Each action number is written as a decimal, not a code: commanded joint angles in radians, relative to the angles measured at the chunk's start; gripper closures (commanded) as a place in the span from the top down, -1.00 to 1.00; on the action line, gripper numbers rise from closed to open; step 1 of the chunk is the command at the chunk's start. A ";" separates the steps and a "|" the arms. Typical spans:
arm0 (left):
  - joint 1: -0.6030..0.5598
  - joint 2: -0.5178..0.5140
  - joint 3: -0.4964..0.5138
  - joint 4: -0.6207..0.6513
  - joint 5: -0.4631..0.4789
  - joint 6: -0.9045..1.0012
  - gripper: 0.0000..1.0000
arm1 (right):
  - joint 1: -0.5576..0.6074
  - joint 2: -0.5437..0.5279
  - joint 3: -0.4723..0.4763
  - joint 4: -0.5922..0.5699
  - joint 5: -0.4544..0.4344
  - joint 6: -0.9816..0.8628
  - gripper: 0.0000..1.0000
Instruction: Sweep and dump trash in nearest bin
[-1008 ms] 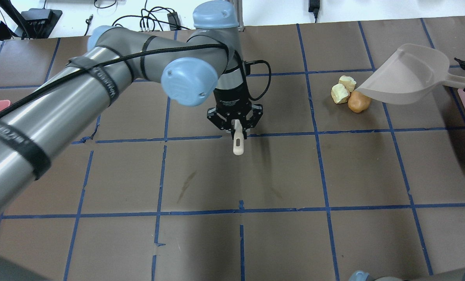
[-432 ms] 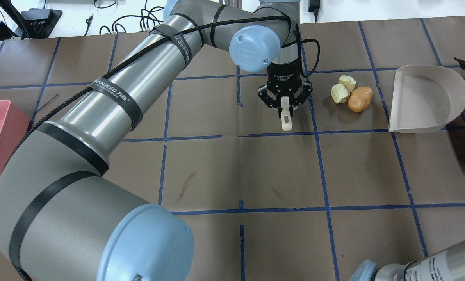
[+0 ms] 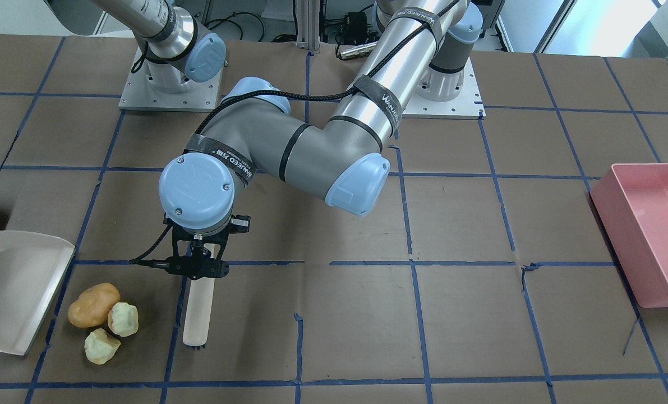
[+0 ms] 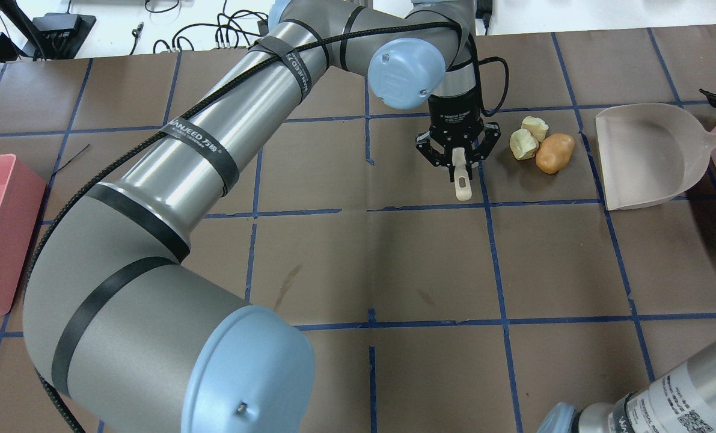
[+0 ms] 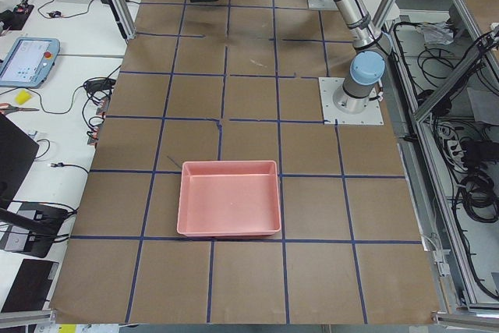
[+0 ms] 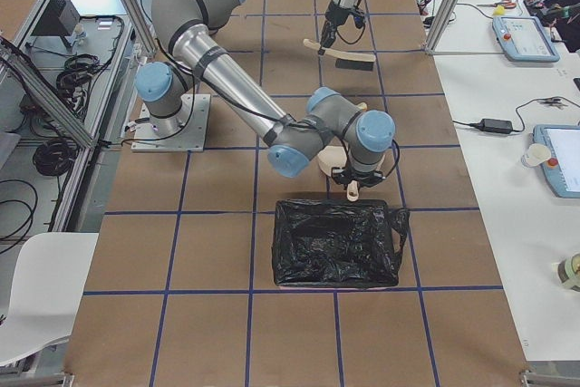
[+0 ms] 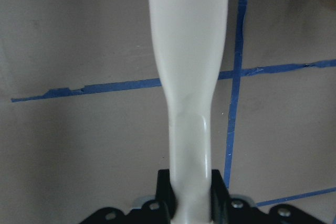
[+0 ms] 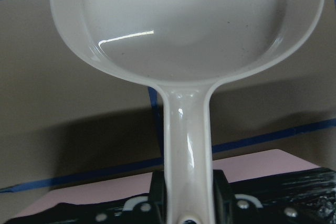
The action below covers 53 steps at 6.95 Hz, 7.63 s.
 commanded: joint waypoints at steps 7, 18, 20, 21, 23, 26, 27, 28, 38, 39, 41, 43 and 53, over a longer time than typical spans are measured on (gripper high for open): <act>-0.105 -0.152 0.099 0.111 -0.016 -0.117 -0.85 | 0.086 0.101 -0.109 0.050 -0.011 -0.025 -1.00; -0.249 -0.236 0.200 0.268 -0.060 -0.227 -0.79 | 0.124 0.100 -0.103 0.081 -0.011 -0.019 -0.99; -0.268 -0.233 0.234 0.268 -0.059 -0.284 -0.77 | 0.124 0.100 -0.103 0.081 -0.011 -0.019 -0.99; -0.268 -0.226 0.236 0.268 -0.059 -0.308 -0.76 | 0.124 0.101 -0.103 0.081 -0.011 -0.019 -0.99; -0.259 -0.178 0.211 0.254 -0.034 -0.252 -0.75 | 0.124 0.101 -0.103 0.081 -0.010 -0.019 -0.99; -0.132 -0.198 0.185 0.266 0.007 -0.100 -0.75 | 0.126 0.101 -0.103 0.090 -0.010 -0.019 -0.99; -0.116 -0.224 0.178 0.266 0.007 -0.100 -0.75 | 0.126 0.101 -0.103 0.090 -0.010 -0.019 -0.99; -0.098 -0.233 0.182 0.254 0.001 -0.112 -0.74 | 0.126 0.101 -0.101 0.092 -0.008 -0.021 -0.99; -0.156 -0.262 0.231 0.162 -0.028 -0.180 -0.70 | 0.147 0.103 -0.101 0.092 -0.007 -0.019 -0.98; -0.154 -0.267 0.236 0.173 -0.028 -0.180 -0.70 | 0.147 0.103 -0.101 0.092 -0.007 -0.019 -0.98; -0.153 -0.276 0.237 0.214 -0.029 -0.172 -0.70 | 0.147 0.103 -0.101 0.092 -0.005 -0.021 -0.98; -0.153 -0.292 0.237 0.225 -0.028 -0.173 -0.69 | 0.147 0.101 -0.101 0.092 -0.005 -0.019 -0.98; -0.119 -0.219 0.231 0.093 -0.016 -0.132 -0.67 | 0.149 0.101 -0.103 0.104 -0.005 -0.019 -0.98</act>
